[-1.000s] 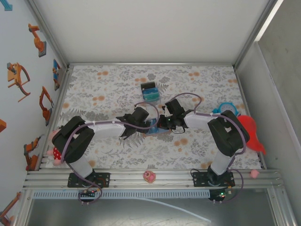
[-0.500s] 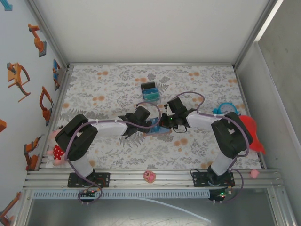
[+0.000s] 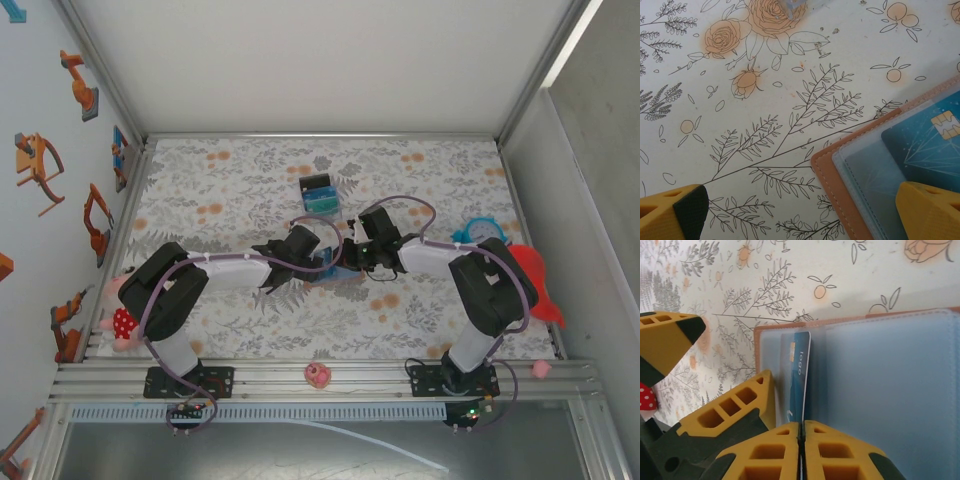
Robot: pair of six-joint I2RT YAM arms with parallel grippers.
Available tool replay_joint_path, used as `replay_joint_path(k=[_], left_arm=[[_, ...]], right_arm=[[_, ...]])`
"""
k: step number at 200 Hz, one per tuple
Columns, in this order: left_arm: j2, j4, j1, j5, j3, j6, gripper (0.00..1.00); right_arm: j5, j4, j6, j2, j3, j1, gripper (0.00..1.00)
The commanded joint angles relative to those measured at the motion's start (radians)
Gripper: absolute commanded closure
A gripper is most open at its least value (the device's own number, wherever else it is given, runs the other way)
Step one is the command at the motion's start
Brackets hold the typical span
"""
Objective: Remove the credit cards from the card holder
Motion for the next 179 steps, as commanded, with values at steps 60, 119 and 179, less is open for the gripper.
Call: replay_joint_path(k=[60,119,179], left_arm=[[0.027,-0.051,-0.008,0.026,0.002,0.006,0.03],[0.027,-0.051,-0.008,0.021,0.004,0.005,0.03],[0.008,-0.041,-0.005,0.006,-0.013,0.025,0.03]], right_arm=[[-0.101,0.219,0.064,0.076,-0.021,-0.001,0.86],[-0.083,0.205,0.056,0.074,-0.015,-0.004,0.91],[0.017,0.065,-0.014,-0.042,-0.056,-0.048,0.99]])
